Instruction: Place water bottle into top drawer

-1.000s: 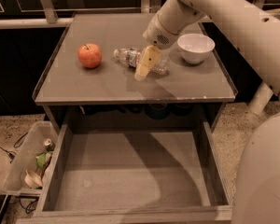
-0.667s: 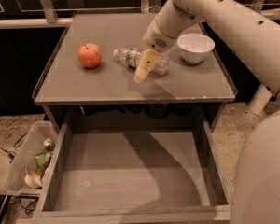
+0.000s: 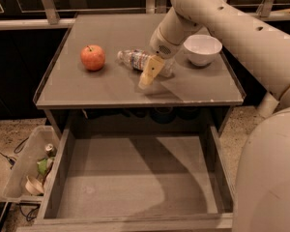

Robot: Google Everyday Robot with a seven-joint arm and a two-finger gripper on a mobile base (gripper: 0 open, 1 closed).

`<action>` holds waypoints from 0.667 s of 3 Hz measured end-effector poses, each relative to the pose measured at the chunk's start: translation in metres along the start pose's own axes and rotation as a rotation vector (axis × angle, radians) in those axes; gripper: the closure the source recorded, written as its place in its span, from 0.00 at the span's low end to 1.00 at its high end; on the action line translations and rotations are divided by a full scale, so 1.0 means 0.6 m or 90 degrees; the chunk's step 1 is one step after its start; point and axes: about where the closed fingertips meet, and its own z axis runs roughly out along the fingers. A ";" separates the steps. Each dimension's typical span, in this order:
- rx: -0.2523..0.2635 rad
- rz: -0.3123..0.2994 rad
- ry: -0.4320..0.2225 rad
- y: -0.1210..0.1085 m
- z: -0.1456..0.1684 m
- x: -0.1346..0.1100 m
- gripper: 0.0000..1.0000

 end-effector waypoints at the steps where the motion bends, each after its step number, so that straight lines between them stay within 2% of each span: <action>1: 0.000 0.000 0.000 0.000 0.000 0.000 0.19; 2: 0.000 0.000 0.000 0.000 0.000 0.000 0.41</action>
Offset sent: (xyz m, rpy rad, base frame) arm 0.0000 0.0000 0.0000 0.0000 0.0001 0.0000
